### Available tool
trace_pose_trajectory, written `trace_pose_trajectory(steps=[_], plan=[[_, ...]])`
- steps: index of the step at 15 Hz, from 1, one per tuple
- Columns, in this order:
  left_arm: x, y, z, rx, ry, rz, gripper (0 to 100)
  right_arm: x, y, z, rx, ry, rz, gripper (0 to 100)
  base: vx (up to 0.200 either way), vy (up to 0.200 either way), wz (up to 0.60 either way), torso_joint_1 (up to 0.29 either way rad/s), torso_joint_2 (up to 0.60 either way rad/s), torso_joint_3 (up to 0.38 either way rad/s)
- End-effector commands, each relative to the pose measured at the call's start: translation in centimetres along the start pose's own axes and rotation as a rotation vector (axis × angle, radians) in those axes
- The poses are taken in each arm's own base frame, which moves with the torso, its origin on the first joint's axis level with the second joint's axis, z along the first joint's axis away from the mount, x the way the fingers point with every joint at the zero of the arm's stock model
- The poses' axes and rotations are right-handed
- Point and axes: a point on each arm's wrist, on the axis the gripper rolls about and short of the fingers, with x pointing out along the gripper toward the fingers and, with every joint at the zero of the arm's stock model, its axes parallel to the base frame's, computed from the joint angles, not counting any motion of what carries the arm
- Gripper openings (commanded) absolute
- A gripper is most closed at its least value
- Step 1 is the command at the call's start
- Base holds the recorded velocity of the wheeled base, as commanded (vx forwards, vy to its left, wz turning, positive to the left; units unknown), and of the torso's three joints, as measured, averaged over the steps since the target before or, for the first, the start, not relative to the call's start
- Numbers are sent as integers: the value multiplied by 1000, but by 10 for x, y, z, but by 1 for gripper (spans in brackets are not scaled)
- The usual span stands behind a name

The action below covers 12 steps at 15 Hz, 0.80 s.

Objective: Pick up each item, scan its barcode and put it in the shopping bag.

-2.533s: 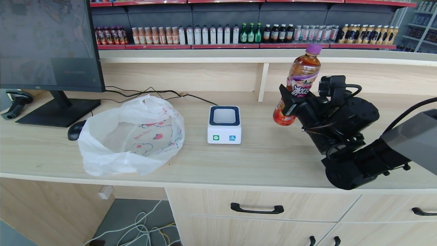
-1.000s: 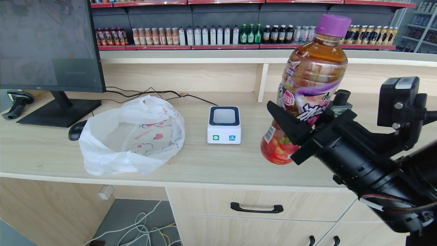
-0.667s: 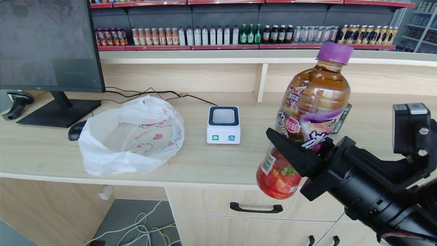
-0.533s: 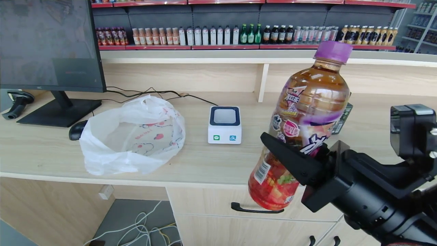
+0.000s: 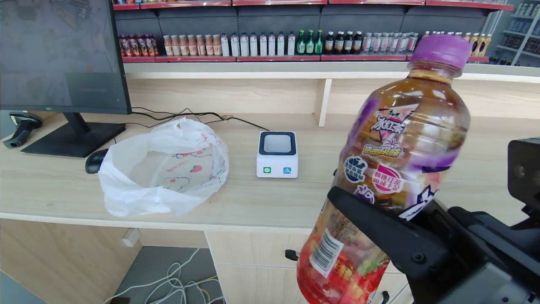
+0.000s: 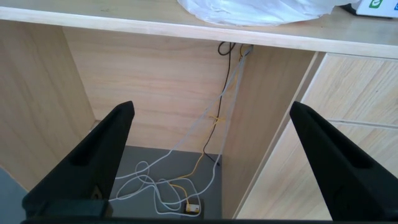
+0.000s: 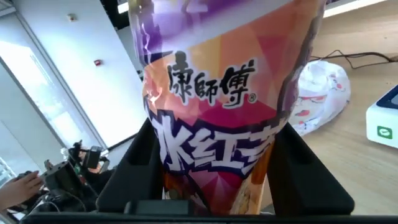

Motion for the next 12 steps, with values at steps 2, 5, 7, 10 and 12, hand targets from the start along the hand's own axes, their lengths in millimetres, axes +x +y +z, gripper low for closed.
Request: trace_pose_trajectory(steps=[2,5,7,10,12], plan=[[0,0,0,0,-1,1,100,-1,15,-3,60,15,66,0,0,0,0,0,0,0],[0,0,0,0,-1,-1,100,-5,19,-7,107,41,80,0,0,0,0,0,0,0],[0,0,0,0,-1,1,100,-5,19,-8,150,48,80,0,0,0,0,0,0,0],[0,0,0,0,-1,-1,100,2,22,-5,225,37,110,0,0,0,0,0,0,0],[0,0,0,0,-1,-1,100,3,25,-5,262,48,145,0,0,0,0,0,0,0]])
